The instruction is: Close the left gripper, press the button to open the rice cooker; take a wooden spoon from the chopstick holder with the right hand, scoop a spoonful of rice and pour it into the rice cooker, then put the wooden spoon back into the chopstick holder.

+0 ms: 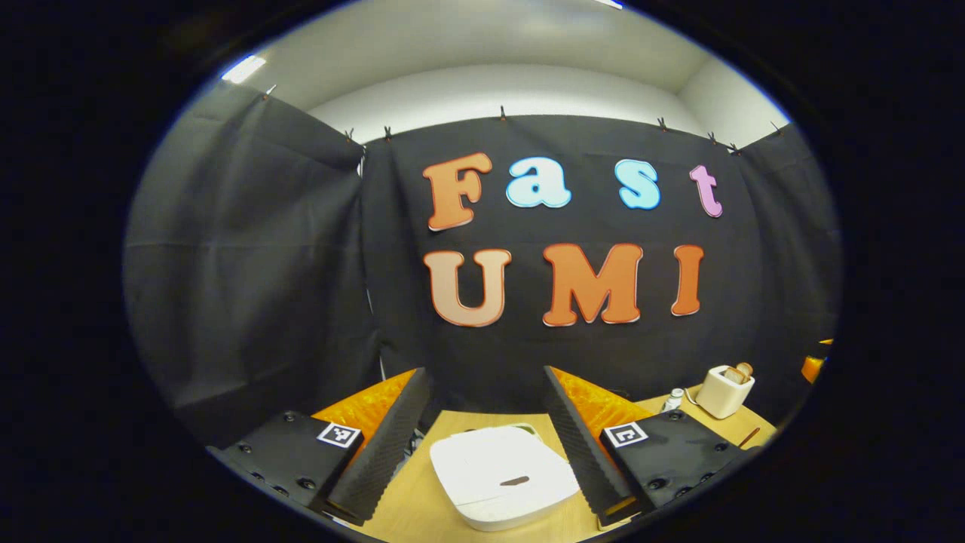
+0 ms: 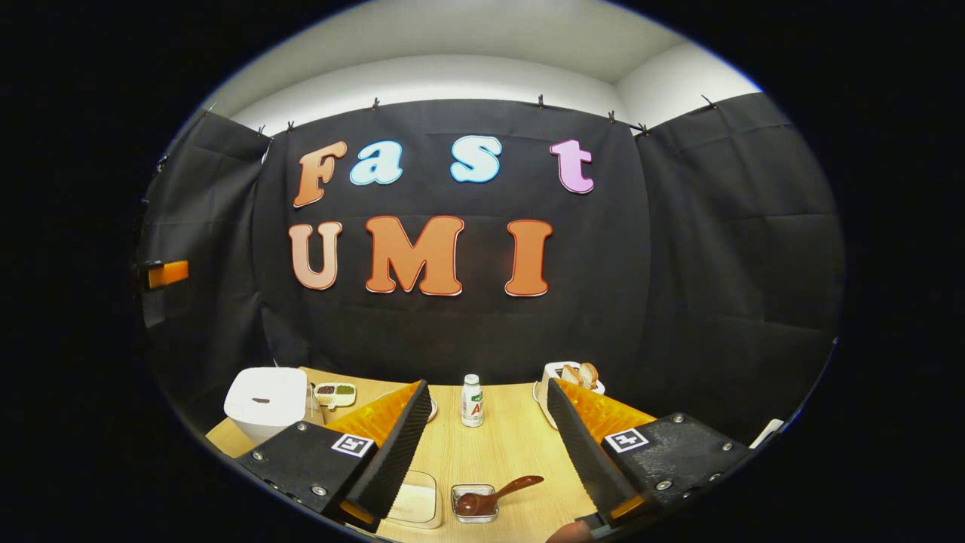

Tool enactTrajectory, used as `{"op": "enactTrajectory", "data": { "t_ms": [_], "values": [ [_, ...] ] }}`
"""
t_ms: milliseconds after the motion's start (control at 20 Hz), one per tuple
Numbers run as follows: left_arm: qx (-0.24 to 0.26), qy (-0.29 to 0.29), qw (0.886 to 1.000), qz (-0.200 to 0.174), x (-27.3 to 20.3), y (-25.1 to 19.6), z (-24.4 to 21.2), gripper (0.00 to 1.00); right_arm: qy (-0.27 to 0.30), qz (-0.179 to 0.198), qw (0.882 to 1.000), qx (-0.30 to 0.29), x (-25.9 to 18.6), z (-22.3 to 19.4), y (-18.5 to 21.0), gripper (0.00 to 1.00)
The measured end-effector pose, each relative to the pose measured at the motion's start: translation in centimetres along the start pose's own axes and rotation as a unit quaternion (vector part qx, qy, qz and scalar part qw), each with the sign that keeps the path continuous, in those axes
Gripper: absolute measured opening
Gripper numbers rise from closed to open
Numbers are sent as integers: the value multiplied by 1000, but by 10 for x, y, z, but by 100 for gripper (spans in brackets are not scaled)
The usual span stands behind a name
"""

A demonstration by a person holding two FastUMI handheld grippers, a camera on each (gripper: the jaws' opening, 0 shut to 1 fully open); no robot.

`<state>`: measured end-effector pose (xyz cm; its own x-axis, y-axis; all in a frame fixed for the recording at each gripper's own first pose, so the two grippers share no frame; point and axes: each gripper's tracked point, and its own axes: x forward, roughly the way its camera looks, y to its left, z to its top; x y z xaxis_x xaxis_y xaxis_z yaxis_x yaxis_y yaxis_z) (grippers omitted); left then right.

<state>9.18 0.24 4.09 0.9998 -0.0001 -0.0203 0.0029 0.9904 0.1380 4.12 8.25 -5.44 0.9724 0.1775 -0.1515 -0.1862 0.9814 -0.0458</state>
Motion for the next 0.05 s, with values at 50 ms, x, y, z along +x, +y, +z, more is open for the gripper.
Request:
{"op": "enactTrajectory", "data": {
  "t_ms": [50],
  "values": [
    [-1,-12,1000,-1,-5,1,9,100,0,1,1000,2,0,0,2,96]
  ]
}}
